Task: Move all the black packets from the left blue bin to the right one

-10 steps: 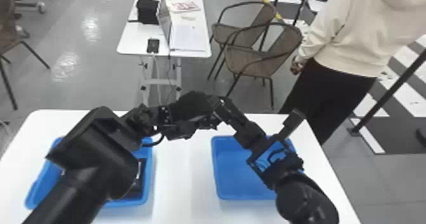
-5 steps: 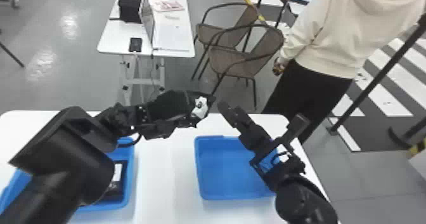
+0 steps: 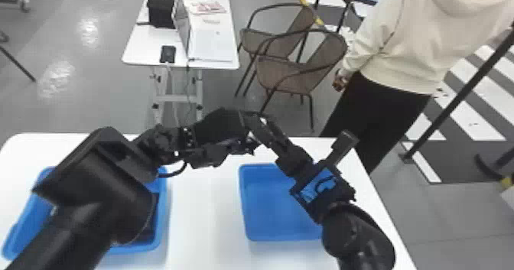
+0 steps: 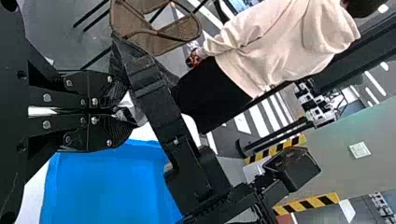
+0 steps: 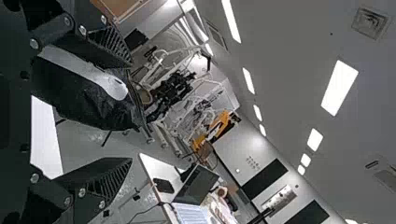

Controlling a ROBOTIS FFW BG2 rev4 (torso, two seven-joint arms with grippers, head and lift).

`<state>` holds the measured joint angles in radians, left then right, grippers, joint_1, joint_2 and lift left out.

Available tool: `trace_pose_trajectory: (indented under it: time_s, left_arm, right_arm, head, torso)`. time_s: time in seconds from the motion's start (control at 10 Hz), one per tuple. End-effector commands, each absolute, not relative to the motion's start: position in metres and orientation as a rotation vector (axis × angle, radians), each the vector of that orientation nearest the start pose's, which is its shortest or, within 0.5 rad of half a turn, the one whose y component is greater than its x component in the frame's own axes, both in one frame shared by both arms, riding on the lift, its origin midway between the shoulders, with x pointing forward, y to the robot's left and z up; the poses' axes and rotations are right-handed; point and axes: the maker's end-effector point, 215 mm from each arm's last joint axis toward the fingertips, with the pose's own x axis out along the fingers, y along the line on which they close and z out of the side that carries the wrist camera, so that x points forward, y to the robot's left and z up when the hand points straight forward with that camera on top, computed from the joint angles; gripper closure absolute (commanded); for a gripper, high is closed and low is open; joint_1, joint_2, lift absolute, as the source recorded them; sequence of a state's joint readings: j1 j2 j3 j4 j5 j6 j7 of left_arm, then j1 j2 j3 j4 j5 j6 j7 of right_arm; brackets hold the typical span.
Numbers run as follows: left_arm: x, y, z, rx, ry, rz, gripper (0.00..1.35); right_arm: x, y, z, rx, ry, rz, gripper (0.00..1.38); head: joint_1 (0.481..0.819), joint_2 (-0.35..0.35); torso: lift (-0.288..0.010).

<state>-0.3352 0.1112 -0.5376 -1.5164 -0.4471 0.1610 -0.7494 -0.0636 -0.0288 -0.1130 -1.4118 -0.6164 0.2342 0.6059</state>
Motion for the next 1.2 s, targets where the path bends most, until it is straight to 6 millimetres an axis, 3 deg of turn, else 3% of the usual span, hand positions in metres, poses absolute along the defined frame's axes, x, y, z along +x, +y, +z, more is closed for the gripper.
trace_pose_trajectory:
  time_s: [0.0,0.1,0.3,0.5,0.6,0.7,0.8,0.9,1.1]
  left_arm:
    - [0.539,-0.084,-0.349,0.718,0.071,-1.107,1.21]
    - [0.538,-0.087,-0.349,0.73,0.064,-1.113,1.21]
    - [0.54,-0.086,-0.347,0.734,0.061,-1.107,1.21]
    - [0.544,-0.08,-0.344,0.728,0.053,-1.091,1.2]
    - [0.547,-0.075,-0.342,0.714,0.049,-1.078,1.14]
    - [0.55,-0.065,-0.344,0.666,0.06,-1.054,0.84]
    - [0.553,-0.05,-0.351,0.624,0.089,-1.025,0.63]
    - [0.557,-0.033,-0.358,0.583,0.117,-0.989,0.5]
    - [0.562,0.007,-0.367,0.467,0.159,-0.911,0.4]
  right_arm:
    - [0.583,-0.174,-0.363,0.666,0.07,0.498,1.09]
    - [0.582,-0.175,-0.363,0.661,0.072,0.497,1.09]
    - [0.581,-0.175,-0.365,0.658,0.073,0.496,1.26]
    - [0.578,-0.174,-0.366,0.666,0.073,0.498,1.29]
    - [0.577,-0.174,-0.368,0.671,0.076,0.496,1.29]
    - [0.578,-0.178,-0.369,0.686,0.069,0.486,1.29]
    - [0.579,-0.189,-0.367,0.7,0.052,0.467,1.29]
    - [0.581,-0.197,-0.367,0.697,0.046,0.452,1.29]
    - [0.585,-0.23,-0.372,0.696,0.021,0.384,1.29]
  head:
    - [0.695,-0.244]
    - [0.695,-0.245]
    - [0.695,-0.25]
    - [0.695,-0.25]
    - [0.695,-0.247]
    - [0.695,-0.243]
    - [0.695,-0.237]
    - [0.695,-0.23]
    - [0.695,-0.22]
  torso:
    - [0.0]
    - [0.0]
    - [0.0]
    - [0.0]
    - [0.0]
    - [0.0]
    - [0.0]
    - [0.0]
    - [0.0]
